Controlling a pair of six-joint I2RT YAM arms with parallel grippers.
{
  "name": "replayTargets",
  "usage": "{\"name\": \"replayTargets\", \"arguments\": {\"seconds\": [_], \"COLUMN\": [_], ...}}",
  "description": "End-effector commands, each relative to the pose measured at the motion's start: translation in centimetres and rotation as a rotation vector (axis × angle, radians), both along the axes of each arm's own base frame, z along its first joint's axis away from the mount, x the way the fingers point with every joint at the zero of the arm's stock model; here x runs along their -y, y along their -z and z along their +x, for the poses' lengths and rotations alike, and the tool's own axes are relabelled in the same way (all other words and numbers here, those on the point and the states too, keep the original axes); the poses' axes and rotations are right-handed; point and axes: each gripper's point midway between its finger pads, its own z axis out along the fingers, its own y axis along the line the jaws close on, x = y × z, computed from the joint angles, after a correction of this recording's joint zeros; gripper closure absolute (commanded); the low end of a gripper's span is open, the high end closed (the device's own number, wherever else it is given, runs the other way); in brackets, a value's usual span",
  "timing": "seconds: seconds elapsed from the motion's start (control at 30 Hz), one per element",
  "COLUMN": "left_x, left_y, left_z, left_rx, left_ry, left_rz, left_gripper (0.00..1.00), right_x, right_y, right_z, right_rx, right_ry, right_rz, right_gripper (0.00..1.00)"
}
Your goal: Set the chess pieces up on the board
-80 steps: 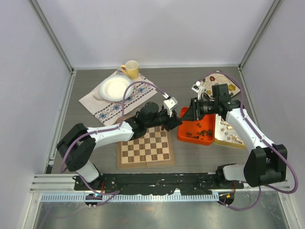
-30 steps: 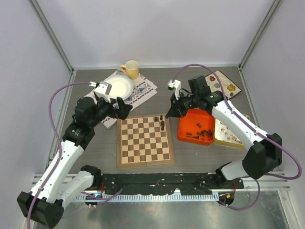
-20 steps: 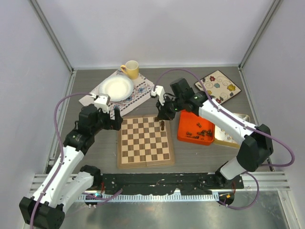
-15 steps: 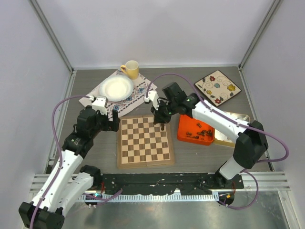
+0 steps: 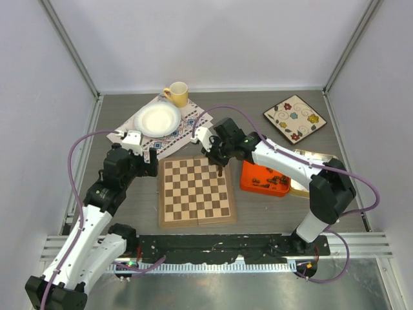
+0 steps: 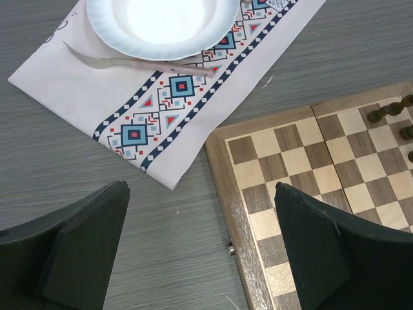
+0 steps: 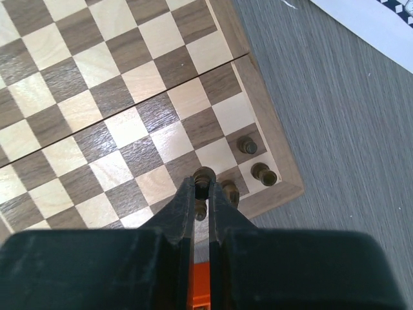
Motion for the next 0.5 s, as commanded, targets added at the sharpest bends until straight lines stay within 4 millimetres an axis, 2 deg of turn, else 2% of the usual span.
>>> {"name": "replayTargets", "arguments": {"seconds": [0.0,0.47], "left_x": [-0.5,-0.1], "left_y": [-1.2,-1.5], "left_z": [0.6,0.5], "left_rx": [0.054,0.068], "left_ry": [-0.019,-0.003], "left_rz": [0.011,-0.005], "left_gripper": [0.01,0.00], "right_x": [-1.2,-1.6], "right_y": [0.5,3.9], "right_z": [1.3,1.7], "right_rx": [0.068,0.035], "right_ry": [0.008,0.024], "right_rz": [-0.007,-0.106], "right_gripper": [0.94,0.92]}}
